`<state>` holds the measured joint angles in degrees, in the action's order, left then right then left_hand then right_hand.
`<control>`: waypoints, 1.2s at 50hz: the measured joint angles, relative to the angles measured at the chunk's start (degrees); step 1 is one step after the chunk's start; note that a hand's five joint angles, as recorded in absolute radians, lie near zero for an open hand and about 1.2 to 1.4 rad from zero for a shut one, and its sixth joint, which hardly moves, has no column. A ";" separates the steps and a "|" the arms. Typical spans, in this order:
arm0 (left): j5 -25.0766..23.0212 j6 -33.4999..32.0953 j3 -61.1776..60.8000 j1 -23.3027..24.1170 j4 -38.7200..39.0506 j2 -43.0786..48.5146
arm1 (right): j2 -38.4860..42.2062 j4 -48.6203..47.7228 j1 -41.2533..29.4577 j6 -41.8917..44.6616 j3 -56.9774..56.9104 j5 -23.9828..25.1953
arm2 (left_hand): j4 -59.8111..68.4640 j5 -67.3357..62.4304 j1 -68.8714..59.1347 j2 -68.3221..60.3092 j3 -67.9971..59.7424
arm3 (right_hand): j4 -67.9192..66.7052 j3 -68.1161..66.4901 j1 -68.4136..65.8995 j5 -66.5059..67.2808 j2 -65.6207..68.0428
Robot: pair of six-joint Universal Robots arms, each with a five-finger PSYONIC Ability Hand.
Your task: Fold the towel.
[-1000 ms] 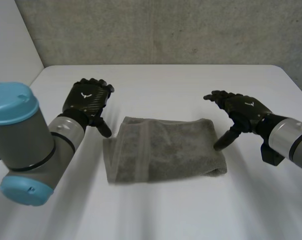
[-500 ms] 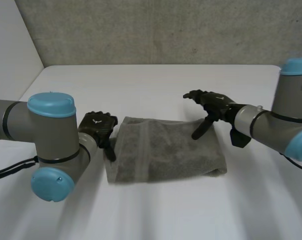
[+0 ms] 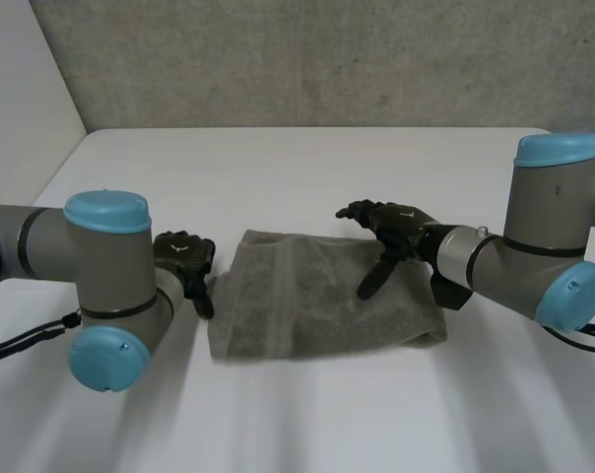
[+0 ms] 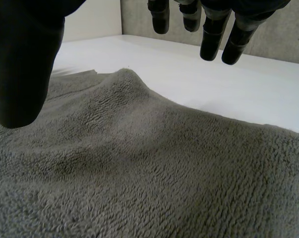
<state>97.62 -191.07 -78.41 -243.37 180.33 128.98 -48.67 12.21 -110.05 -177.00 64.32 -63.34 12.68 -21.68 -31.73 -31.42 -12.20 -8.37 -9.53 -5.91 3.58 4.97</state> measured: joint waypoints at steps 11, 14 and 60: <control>-3.99 0.12 1.77 -0.07 -0.08 1.36 | -0.08 -0.08 0.06 1.28 1.36 0.01 | 0.00 -31.95 -32.62 -33.63 0.00 | 0.00 0.00 0.00 0.00 0.00; -6.29 0.19 2.00 -0.05 -0.06 1.31 | -0.05 -0.10 0.11 1.33 1.48 0.04 | 0.00 -44.22 -42.43 -44.79 0.00 | 0.00 0.00 0.00 0.00 0.00; -14.80 0.66 5.41 -7.59 -1.43 3.45 | -1.49 -0.18 0.81 1.40 3.89 0.33 | 0.00 -0.56 -0.30 -0.25 0.00 | 0.00 0.00 0.00 0.00 0.00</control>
<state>82.82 -190.41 -72.99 -250.96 178.91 132.42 -50.16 12.03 -109.25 -175.60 68.21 -63.02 12.69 -22.25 -32.03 -31.67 -12.20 -8.37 -9.53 -5.91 3.57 4.97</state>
